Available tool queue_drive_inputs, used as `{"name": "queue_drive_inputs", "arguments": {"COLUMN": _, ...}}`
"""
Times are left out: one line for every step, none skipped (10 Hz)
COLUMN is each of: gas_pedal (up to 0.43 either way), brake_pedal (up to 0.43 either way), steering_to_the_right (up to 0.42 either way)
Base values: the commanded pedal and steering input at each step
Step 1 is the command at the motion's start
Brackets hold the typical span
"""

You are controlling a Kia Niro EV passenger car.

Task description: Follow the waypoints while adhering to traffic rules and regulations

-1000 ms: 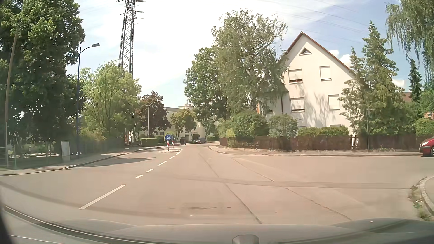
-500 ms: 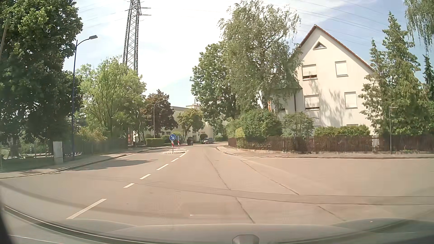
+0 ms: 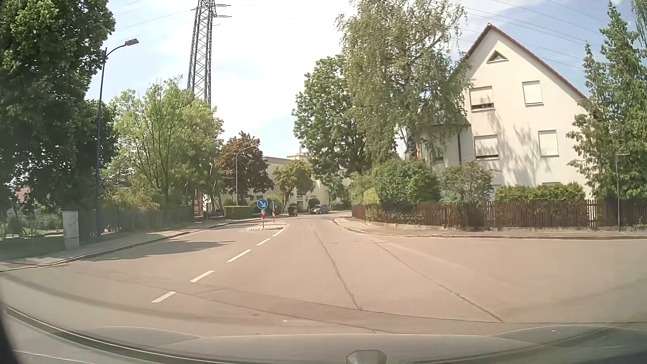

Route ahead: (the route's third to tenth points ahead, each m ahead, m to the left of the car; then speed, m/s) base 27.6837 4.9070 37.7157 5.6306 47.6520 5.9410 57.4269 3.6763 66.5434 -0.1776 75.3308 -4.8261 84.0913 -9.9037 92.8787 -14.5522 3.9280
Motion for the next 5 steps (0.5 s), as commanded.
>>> {"name": "queue_drive_inputs", "arguments": {"gas_pedal": 0.059, "brake_pedal": 0.000, "steering_to_the_right": -0.064}}
{"name": "queue_drive_inputs", "arguments": {"gas_pedal": 0.059, "brake_pedal": 0.000, "steering_to_the_right": -0.066}}
{"name": "queue_drive_inputs", "arguments": {"gas_pedal": 0.059, "brake_pedal": 0.000, "steering_to_the_right": -0.066}}
{"name": "queue_drive_inputs", "arguments": {"gas_pedal": 0.059, "brake_pedal": 0.000, "steering_to_the_right": -0.065}}
{"name": "queue_drive_inputs", "arguments": {"gas_pedal": 0.059, "brake_pedal": 0.000, "steering_to_the_right": -0.064}}
